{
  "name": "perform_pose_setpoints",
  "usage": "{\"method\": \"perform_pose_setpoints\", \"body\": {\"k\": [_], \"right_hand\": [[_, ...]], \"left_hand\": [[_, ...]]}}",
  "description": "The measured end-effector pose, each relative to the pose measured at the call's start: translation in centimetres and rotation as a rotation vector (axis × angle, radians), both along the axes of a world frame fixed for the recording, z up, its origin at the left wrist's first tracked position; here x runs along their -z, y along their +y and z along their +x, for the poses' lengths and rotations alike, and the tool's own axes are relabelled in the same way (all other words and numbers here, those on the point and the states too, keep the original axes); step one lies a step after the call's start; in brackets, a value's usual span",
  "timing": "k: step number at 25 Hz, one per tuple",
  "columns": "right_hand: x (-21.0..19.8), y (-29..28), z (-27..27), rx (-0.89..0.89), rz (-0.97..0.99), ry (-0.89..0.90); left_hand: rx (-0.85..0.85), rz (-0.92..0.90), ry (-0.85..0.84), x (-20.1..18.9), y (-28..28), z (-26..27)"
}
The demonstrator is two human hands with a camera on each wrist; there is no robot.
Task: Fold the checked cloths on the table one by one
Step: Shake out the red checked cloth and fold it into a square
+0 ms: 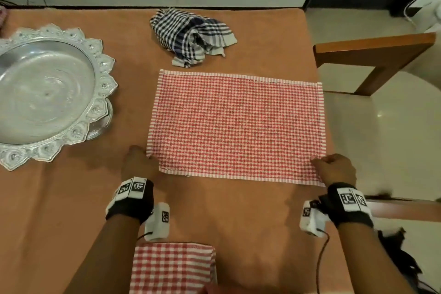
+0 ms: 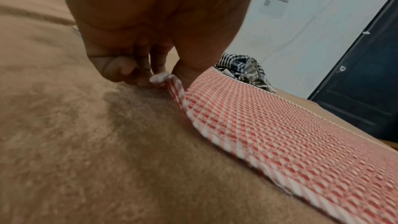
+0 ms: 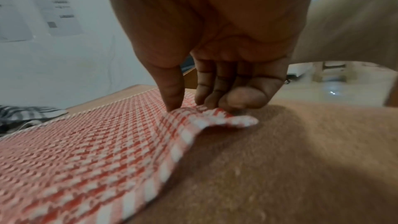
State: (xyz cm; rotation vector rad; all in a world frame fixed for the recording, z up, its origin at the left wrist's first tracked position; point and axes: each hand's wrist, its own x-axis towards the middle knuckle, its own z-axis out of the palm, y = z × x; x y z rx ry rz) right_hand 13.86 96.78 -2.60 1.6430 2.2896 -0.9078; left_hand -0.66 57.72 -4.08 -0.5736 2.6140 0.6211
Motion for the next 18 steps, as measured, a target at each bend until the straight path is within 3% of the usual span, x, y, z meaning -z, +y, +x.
{"method": "perform_pose_setpoints", "body": {"k": [5,11,14,18], "right_hand": [[-0.6,-1.0,0.7,0.080,-0.063,-0.022],[-1.5,-2.5,2.2,0.191,-0.179,0.081],[-1.9,-2.9,3.7,0.072,-0.172,0.102],[-2.8,-3.0,3.4,0.224,-0.307,0.275]], "left_hand": [[0.058,-0.028,-0.093,-1.2,-1.4,0.5],[0.038,0.067,0.065,-2.0,-0.8,1.2],[0.069,0.067,-0.039,-2.2,-0.3,0.9],[0.076,0.128,-0.118,-2.5,-0.8,0.0]]}}
